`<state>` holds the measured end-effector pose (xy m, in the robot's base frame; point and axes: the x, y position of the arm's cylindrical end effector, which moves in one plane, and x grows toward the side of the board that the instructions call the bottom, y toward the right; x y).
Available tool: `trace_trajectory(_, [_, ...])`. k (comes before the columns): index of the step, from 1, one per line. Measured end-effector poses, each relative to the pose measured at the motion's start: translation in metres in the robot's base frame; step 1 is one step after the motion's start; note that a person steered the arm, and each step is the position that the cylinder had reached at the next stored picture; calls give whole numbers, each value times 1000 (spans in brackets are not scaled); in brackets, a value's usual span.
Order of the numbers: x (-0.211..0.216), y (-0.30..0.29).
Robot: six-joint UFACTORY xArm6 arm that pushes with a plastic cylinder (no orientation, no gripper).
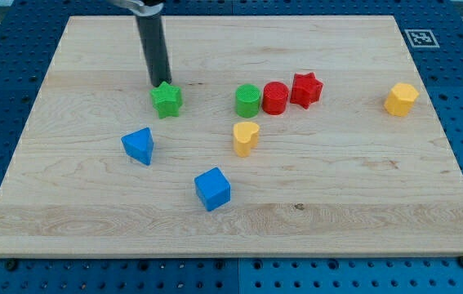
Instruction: Move the green star towards the cube
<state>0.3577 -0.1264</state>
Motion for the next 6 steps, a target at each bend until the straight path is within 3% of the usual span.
trace_trajectory(1, [5, -18])
trace_trajectory(6, [44, 54])
